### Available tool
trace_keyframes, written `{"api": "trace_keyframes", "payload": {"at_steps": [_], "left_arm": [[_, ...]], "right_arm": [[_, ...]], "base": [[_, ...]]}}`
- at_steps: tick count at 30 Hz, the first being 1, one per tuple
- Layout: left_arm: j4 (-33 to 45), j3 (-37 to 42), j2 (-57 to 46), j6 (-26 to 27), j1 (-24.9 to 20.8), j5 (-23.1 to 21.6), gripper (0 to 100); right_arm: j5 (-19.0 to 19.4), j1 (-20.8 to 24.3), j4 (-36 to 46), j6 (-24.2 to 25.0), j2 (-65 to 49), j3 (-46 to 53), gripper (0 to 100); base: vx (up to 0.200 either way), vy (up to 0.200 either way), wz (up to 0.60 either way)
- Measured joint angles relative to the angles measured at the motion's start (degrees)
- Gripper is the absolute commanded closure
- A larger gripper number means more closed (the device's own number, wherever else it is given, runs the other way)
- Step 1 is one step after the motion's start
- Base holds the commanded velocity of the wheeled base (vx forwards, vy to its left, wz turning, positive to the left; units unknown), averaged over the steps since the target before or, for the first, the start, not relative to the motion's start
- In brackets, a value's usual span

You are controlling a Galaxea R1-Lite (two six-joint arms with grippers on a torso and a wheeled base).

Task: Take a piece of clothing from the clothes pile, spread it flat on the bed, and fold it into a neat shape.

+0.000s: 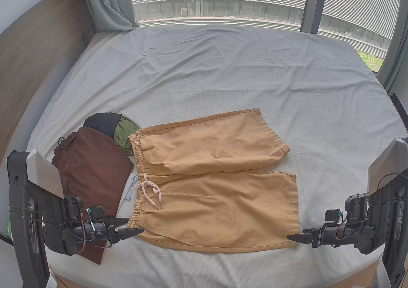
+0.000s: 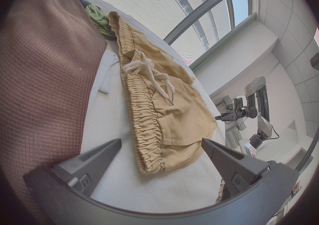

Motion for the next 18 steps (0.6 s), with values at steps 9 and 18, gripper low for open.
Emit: {"api": "trace_keyframes", "payload": {"at_steps": [9, 18], "left_arm": [[0.2, 0.33, 0.66, -0.1, -0.04, 0.16, 100], [0.22, 0.35, 0.96, -0.07, -0.12, -0.11, 100]], "right_arm": [[0.01, 0.13, -0.02, 0.02, 0.02, -0.04, 0], [3.01, 0.6, -0.05, 0.02, 0.11, -0.22, 0]], "base": [[0.0, 0.0, 0.0], [0.0, 0.0, 0.0]]}}
